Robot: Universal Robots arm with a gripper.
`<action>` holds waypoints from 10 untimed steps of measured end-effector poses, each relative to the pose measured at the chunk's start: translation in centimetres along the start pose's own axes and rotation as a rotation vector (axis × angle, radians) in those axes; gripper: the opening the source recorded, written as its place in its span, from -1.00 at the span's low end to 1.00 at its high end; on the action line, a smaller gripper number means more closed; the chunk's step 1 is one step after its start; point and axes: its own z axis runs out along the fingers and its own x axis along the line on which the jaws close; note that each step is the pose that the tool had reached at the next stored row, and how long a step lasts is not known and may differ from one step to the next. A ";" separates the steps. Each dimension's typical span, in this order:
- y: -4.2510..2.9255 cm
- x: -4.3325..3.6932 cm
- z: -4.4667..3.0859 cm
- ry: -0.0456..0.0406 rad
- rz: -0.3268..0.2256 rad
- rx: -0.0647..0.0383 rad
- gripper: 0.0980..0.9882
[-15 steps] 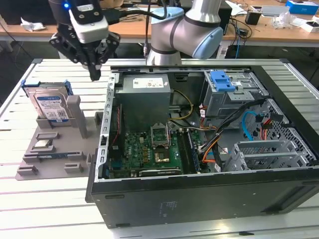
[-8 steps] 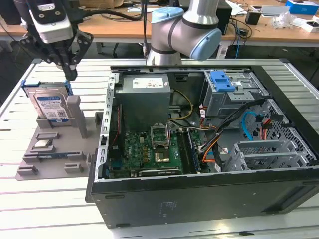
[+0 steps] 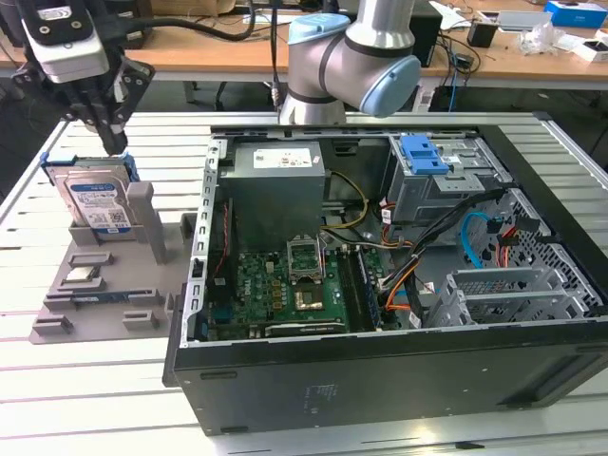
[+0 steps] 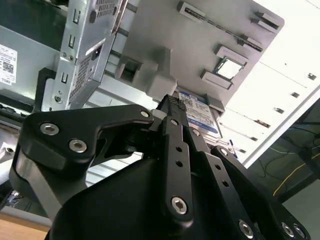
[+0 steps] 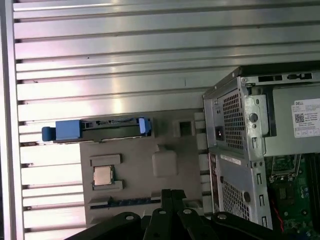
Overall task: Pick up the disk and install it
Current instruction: 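Reach for the disk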
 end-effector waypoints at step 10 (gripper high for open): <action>-0.24 3.28 -0.08 0.0000 0.000 0.000 -0.98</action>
